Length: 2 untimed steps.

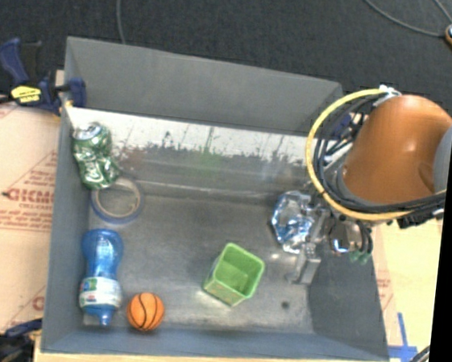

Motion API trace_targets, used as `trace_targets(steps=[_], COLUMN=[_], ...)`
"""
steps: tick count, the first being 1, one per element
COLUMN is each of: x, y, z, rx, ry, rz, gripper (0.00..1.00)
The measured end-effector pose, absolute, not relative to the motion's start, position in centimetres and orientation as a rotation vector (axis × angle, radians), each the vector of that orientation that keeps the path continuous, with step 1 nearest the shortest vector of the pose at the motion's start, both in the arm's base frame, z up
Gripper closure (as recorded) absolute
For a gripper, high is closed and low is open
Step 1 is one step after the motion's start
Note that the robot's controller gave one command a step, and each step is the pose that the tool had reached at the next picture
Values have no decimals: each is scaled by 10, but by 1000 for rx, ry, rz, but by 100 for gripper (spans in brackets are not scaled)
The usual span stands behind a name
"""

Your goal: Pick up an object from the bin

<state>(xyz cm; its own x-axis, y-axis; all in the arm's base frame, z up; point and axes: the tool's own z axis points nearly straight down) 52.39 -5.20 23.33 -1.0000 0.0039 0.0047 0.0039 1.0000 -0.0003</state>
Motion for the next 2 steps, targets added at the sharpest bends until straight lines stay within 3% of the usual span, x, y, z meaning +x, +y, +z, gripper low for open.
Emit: trace_targets(steps=[1, 2], x=[525, 495], y=[-52, -14], z=[238, 117], rx=[-2, 350], ry=[-3145, -3146], rz=[2, 6], gripper=[0, 0])
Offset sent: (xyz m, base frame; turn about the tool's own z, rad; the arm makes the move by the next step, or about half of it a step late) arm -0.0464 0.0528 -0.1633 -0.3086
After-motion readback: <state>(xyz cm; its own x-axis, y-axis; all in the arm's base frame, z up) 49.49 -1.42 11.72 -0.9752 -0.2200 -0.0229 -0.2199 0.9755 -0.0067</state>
